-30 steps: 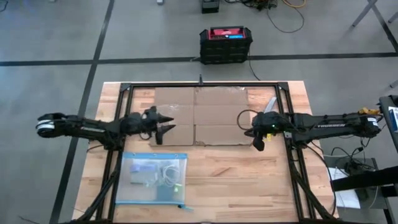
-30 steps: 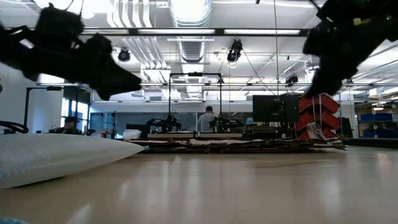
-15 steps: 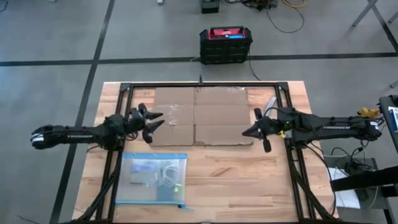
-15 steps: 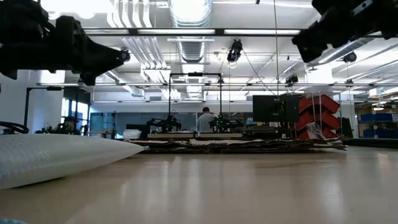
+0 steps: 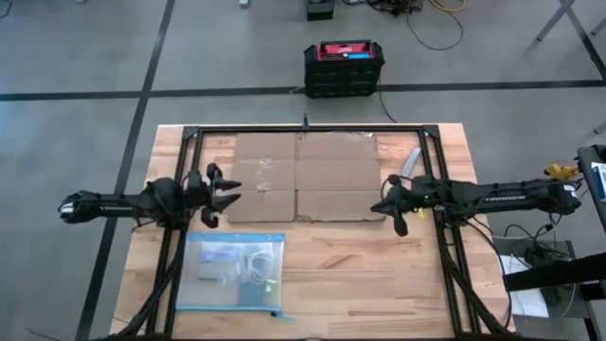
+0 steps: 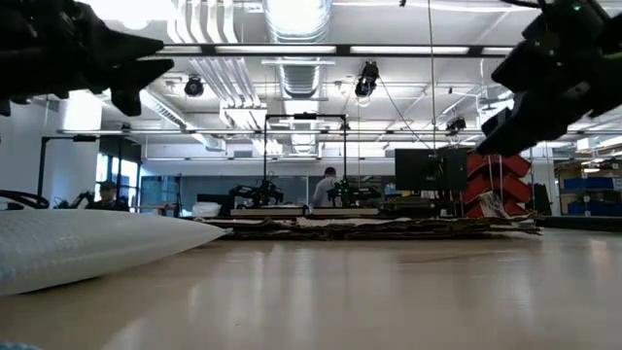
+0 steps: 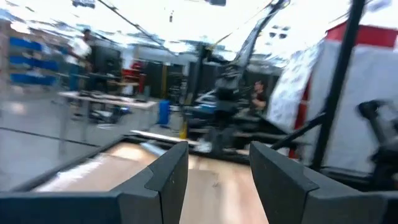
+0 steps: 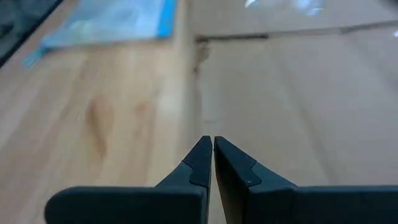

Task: Unpack boxes
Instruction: Return to Home Position

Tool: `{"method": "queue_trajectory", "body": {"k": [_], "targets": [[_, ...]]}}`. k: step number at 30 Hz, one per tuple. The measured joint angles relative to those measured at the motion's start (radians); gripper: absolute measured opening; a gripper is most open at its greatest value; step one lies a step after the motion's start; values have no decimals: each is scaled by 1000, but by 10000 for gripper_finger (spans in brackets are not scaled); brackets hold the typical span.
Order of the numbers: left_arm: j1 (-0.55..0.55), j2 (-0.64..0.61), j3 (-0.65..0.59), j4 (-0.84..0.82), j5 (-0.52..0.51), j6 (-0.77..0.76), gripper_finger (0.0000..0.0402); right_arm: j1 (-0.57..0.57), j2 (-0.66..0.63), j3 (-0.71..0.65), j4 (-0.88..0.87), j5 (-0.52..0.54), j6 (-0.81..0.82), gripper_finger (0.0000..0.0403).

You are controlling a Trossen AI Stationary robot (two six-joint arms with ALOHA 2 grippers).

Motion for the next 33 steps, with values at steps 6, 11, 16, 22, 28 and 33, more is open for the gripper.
{"method": "queue_trajectory", "body": {"k": [6,11,16,22,28,33], "targets": [[-158,-77,0,-73,-256,70,120,0,-60,-171,312,92,37,2],[-259,-121,0,-96,-319,58,80,0,-137,-169,201,8,-18,3],[-267,-127,0,-108,-352,75,61,1,-139,-169,204,-44,-1,3],[-267,-105,0,-108,-352,76,58,1,-137,-169,205,-44,-8,3],[-267,-71,0,-108,-350,76,58,1,-137,-169,205,-44,-8,3],[-267,-38,0,-108,-349,76,58,1,-137,-169,205,-44,-8,3]]}}
